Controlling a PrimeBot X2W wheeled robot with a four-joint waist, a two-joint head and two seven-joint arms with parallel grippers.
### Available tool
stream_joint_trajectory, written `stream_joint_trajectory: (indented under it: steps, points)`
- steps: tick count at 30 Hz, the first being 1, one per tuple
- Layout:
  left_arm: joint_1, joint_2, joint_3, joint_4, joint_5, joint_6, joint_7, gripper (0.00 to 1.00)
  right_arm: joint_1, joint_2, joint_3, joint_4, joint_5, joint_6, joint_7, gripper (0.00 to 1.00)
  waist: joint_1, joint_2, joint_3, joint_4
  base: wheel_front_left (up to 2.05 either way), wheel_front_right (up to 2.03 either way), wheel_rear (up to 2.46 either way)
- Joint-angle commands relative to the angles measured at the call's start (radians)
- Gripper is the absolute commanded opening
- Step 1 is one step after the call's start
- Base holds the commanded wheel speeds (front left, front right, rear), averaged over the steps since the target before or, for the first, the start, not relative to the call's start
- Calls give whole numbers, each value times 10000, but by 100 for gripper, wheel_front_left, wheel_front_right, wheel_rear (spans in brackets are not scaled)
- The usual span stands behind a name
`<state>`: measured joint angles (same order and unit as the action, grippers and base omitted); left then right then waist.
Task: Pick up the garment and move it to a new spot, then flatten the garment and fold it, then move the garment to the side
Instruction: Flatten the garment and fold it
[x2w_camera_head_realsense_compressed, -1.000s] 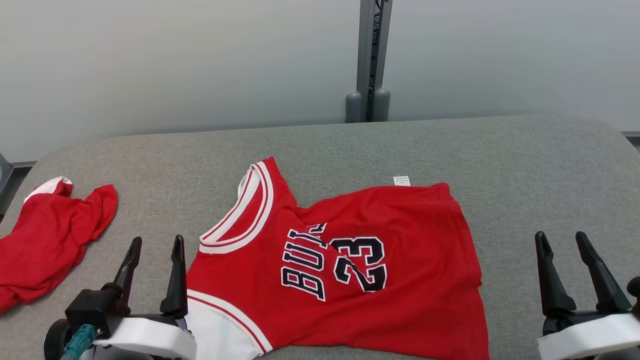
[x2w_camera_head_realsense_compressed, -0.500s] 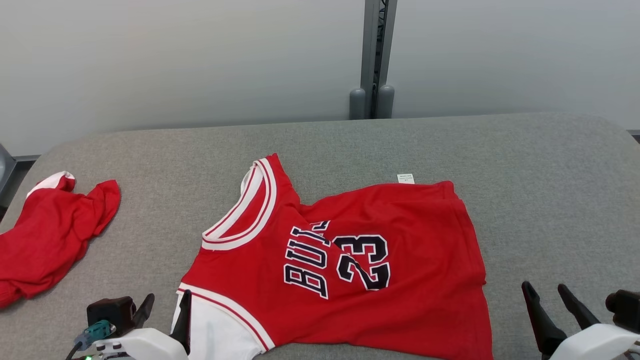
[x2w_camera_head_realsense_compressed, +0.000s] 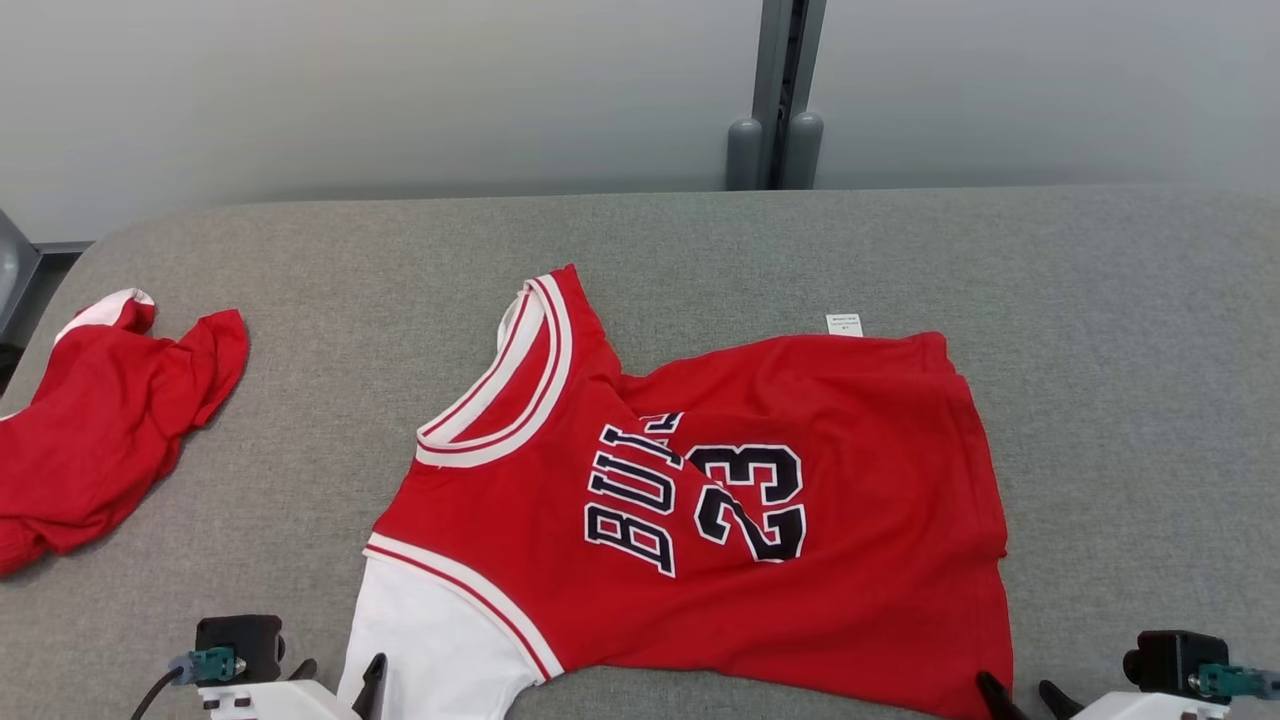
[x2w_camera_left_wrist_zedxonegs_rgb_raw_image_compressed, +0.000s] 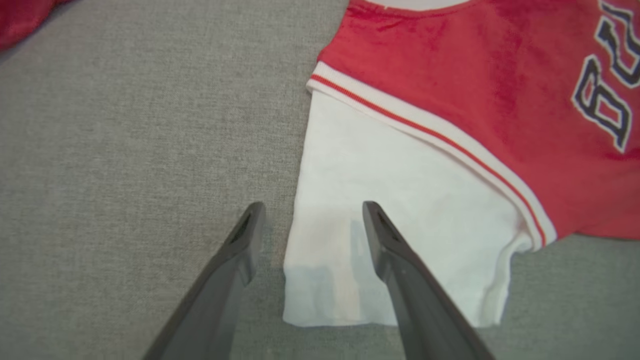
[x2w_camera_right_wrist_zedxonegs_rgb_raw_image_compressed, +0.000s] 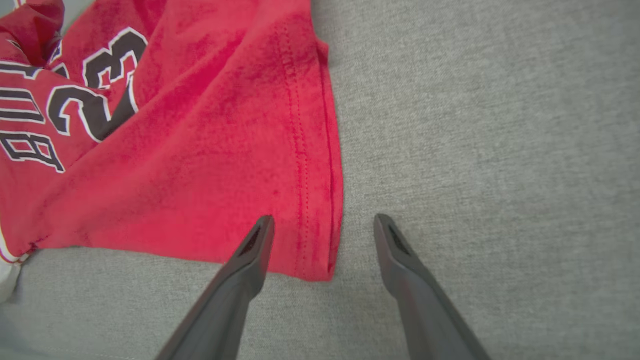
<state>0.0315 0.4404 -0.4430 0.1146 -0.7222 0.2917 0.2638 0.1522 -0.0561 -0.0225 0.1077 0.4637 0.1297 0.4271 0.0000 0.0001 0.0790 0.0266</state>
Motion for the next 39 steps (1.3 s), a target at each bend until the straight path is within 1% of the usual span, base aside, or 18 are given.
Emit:
stream_joint_trajectory:
  steps: [1, 6, 13, 16, 17, 19, 20, 21, 22, 23, 24, 27, 32, 35, 39]
  points:
    - [-109, 116, -21, 49, -65, -51, 98, 100, -136, -3, 25, 96, 1, 20, 10, 100, 0, -1, 83, 55, 0, 0, 0]
    - [-221, 177, -181, 316, -207, -216, 547, 100, -462, 32, 216, 491, -63, 20, -95, 100, 0, -1, 288, 144, 0, 0, 0]
    - [-344, -70, -635, 857, -463, -664, 1114, 100, -752, 57, 520, 983, 86, 20, -188, 100, 0, -1, 406, 178, 0, 0, 0]
    - [-399, -126, -739, 1012, -499, -771, 1193, 100, -783, 81, 683, 1175, 270, 20, -158, 100, 0, -1, 426, 175, 0, 0, 0]
    - [-429, -145, -752, 1045, -494, -791, 1166, 100, -817, 94, 752, 1261, 353, 20, -152, 91, 0, -1, 427, 179, 0, 0, 0]
    - [-513, -177, -742, 1099, -497, -842, 1061, 66, -857, 109, 907, 1382, 504, 23, -156, 47, 0, -1, 421, 183, 0, 0, 0]
    - [-555, -173, -732, 1118, -476, -845, 1034, 47, -869, 109, 965, 1411, 562, 23, -185, 37, 0, -1, 420, 185, 0, 0, 0]
    - [-590, -174, -723, 1133, -464, -859, 1001, 35, -909, 108, 991, 1443, 594, 23, -221, 19, 0, -1, 422, 188, 0, 0, 0]
    - [-590, -174, -723, 1133, -464, -859, 1001, 35, -909, 108, 991, 1443, 594, 23, -221, 19, 0, -1, 422, 188, 0, 0, 0]
    - [-624, -181, -721, 1142, -470, -869, 979, 8, -938, 99, 1002, 1491, 619, 22, -259, 0, 0, -1, 423, 191, 0, 0, 0]
    - [-657, -188, -719, 1155, -484, -904, 963, 0, -961, 88, 1022, 1537, 662, 20, -308, 0, 0, -1, 417, 193, 0, 0, 0]
    - [-665, -185, -723, 1170, -524, -945, 920, 0, -1042, 75, 1107, 1610, 743, 20, -492, 0, 0, -1, 362, 184, 0, 0, 0]
    - [-589, -101, -541, 951, -586, -940, 701, 0, -1062, 46, 958, 1425, 653, 20, -852, 0, 0, -1, 161, 175, 0, 0, 0]
    - [-571, -48, -427, 664, -609, -910, 580, 0, -1056, 39, 908, 1026, 806, 20, -995, 0, 0, -1, 60, 181, 0, 0, 0]
    - [-714, -7, -183, -1, -701, -856, 380, 0, -1069, -45, 841, 168, 1266, 20, -1310, 0, 0, -1, -35, 166, 0, 0, 0]
